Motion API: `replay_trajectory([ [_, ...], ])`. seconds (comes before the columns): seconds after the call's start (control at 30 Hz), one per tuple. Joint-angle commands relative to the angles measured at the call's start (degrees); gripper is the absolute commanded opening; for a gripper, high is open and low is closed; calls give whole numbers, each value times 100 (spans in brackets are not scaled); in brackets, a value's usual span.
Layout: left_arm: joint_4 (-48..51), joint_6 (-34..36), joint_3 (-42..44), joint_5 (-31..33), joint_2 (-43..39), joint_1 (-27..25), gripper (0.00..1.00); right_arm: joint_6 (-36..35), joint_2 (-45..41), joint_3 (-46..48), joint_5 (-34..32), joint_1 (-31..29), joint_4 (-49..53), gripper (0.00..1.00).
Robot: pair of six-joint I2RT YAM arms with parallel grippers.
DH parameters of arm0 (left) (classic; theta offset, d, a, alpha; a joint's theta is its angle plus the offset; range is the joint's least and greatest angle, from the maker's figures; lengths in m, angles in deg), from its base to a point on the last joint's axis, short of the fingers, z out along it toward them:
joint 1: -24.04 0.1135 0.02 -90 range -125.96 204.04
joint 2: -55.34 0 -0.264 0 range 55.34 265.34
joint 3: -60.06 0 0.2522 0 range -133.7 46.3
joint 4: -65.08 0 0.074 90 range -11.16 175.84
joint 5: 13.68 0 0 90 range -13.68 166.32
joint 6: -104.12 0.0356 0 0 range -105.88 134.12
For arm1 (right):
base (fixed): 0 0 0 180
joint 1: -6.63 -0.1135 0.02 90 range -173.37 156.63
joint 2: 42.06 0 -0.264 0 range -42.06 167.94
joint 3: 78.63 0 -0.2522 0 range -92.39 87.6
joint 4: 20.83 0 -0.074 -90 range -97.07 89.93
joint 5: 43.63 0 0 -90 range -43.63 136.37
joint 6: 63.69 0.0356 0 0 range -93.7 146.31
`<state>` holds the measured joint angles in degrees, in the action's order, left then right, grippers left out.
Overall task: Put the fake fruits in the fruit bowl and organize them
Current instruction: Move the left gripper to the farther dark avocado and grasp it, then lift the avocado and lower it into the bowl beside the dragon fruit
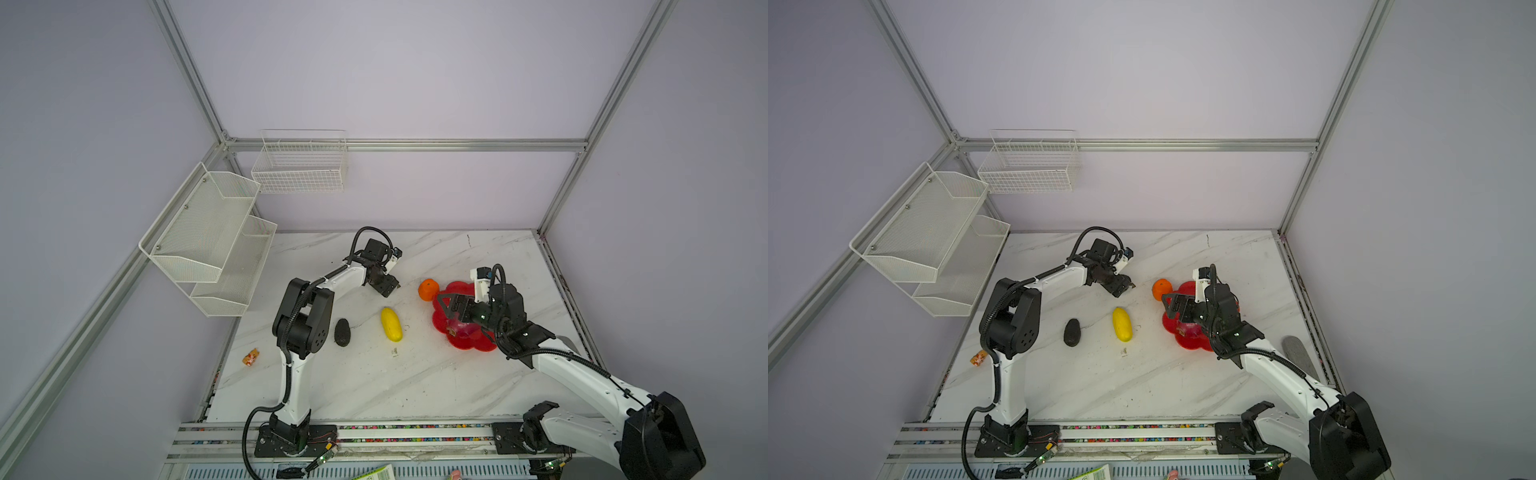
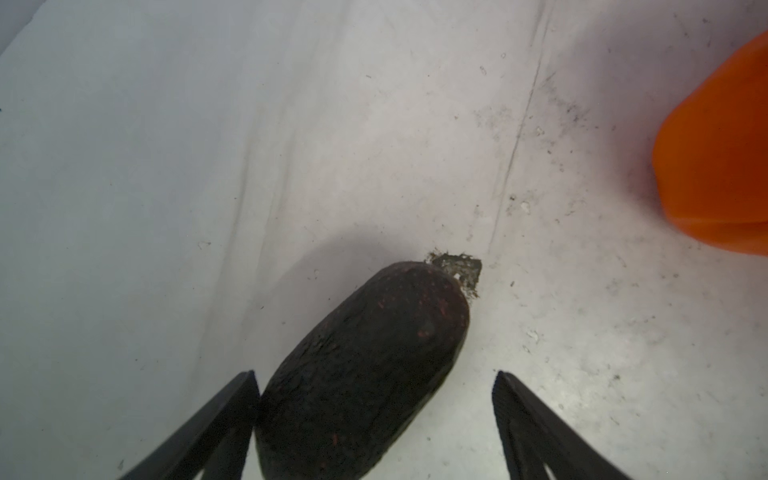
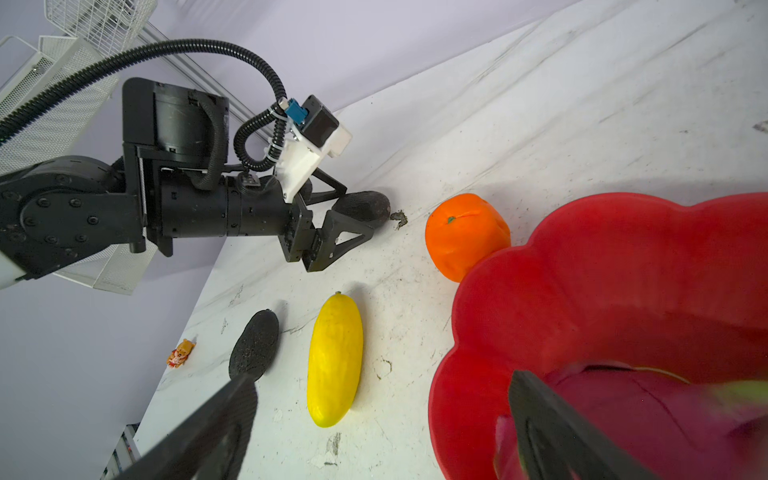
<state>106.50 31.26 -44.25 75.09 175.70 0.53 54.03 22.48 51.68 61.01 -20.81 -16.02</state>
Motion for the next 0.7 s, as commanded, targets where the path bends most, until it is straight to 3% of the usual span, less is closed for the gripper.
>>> replay_trajectory([
  [0.0,10,111,-348,94,-3,39,89,-75,117,-161,100,-35,-284,97],
  [0.17,10,69,-418,125,125,100,84,-90,336,-270,197,-35,-340,97],
  [0.4,12,-109,-457,-138,71,178,60,-50,255,-249,256,-36,-337,97],
  [0.53,-24,-530,-347,-549,-227,171,48,149,9,-150,242,4,-249,97],
  [0.67,-200,-1241,-94,-902,-705,72,43,356,-342,90,325,230,-212,97],
])
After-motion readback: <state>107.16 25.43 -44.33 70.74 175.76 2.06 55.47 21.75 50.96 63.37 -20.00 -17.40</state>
